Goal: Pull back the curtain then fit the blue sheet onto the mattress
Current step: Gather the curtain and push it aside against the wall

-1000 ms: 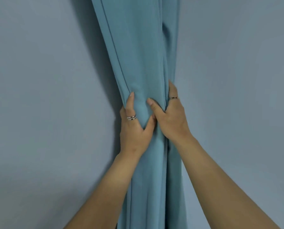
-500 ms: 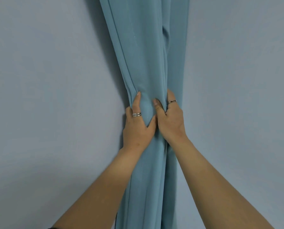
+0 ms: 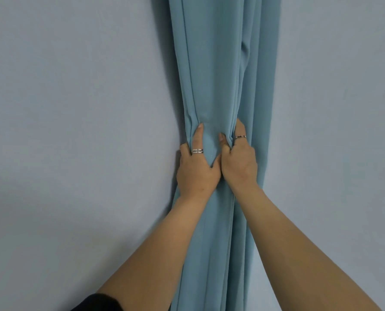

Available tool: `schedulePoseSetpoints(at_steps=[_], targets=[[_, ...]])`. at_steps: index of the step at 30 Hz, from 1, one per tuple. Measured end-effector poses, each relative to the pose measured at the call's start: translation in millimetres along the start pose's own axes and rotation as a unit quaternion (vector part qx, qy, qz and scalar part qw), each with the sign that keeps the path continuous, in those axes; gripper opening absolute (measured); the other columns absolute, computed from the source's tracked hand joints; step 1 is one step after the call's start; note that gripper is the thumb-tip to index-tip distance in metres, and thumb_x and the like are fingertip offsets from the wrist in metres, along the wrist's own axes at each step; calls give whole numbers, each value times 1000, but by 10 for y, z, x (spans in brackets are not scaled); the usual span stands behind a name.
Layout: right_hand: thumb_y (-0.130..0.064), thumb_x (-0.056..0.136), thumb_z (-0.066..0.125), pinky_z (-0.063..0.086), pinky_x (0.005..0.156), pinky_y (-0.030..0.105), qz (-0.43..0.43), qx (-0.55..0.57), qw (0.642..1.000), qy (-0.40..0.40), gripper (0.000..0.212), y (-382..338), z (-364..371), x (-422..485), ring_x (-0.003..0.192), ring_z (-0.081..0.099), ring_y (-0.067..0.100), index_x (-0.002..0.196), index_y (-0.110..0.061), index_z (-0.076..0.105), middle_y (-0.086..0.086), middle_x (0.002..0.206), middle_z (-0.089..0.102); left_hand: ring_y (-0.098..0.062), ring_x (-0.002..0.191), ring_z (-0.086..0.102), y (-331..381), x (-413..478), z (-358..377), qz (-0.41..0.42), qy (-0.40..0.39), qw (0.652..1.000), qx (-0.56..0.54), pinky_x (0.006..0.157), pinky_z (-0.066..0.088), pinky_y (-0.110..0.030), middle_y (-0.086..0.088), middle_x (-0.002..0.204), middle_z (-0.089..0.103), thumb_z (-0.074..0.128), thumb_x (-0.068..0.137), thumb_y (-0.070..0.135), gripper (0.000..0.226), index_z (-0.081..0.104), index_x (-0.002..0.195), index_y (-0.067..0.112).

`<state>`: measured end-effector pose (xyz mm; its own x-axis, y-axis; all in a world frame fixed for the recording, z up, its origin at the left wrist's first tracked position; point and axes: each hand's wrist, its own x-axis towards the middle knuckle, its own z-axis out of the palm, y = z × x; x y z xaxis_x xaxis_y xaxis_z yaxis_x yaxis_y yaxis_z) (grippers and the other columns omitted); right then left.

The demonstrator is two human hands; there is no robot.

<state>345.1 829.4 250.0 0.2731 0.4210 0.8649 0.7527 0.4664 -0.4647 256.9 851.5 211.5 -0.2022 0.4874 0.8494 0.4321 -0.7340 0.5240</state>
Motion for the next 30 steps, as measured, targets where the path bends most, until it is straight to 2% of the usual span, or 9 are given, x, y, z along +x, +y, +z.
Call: schedulePoseSetpoints(at_steps=[5,9,11,14,17,20,23,27,30], targets=[[-34,98,47,55,81,48,-24,-130,991,-24,56,21,1,94,97,63,29,150,-32,25,2,111,65,-20,120,51,-95,53,240,8,25,999,-38,87,49,-36,1,133,43,57,91,55,76,10,151,51],[-43,86,61,45,95,48,-135,-241,946,172,67,84,-139,-39,122,44,31,147,-25,40,9,135,47,-11,116,48,-206,74,304,19,30,998,-56,84,40,-27,1,136,44,57,89,59,78,9,150,52],[-50,86,61,38,103,48,-133,-197,949,207,78,28,-190,50,134,35,33,153,-26,30,14,148,36,-14,114,51,-247,97,319,30,27,999,-30,81,43,-29,1,134,46,60,87,58,83,9,152,50],[-54,90,56,43,105,47,-141,-90,970,178,81,-199,-159,399,136,37,31,157,-24,20,17,152,31,-15,107,53,-249,95,325,24,10,1000,-9,75,48,-32,3,125,45,59,87,61,85,7,152,50],[-55,93,52,52,91,45,-122,-48,982,139,82,-369,-93,687,119,53,24,158,-26,11,9,139,46,-14,107,49,-186,65,230,22,8,1000,11,81,51,-34,4,120,39,61,86,59,84,15,154,43],[-51,98,43,47,71,39,-87,-76,990,85,72,-297,6,826,80,60,24,157,-33,5,0,100,64,-26,137,34,-54,139,65,100,92,990,33,113,35,-44,-13,146,33,61,86,40,73,34,152,25],[-49,100,38,37,62,35,-76,-136,986,64,66,-269,47,898,59,49,21,156,-37,6,-10,68,46,-27,153,9,225,483,-52,183,133,969,96,122,14,-51,-10,165,12,50,93,32,68,27,156,25],[-42,97,36,37,59,36,-95,-154,981,71,67,-207,50,880,60,48,22,156,-35,4,-16,64,33,-25,154,-2,452,991,-51,224,109,955,163,122,5,-56,-9,167,7,38,99,35,65,13,159,28],[-38,99,34,30,54,31,-104,-204,970,88,67,-167,58,898,50,43,14,157,-31,3,-15,59,36,-29,154,0,432,1252,44,201,127,954,183,124,0,-50,-14,166,8,35,99,35,67,9,159,24]])
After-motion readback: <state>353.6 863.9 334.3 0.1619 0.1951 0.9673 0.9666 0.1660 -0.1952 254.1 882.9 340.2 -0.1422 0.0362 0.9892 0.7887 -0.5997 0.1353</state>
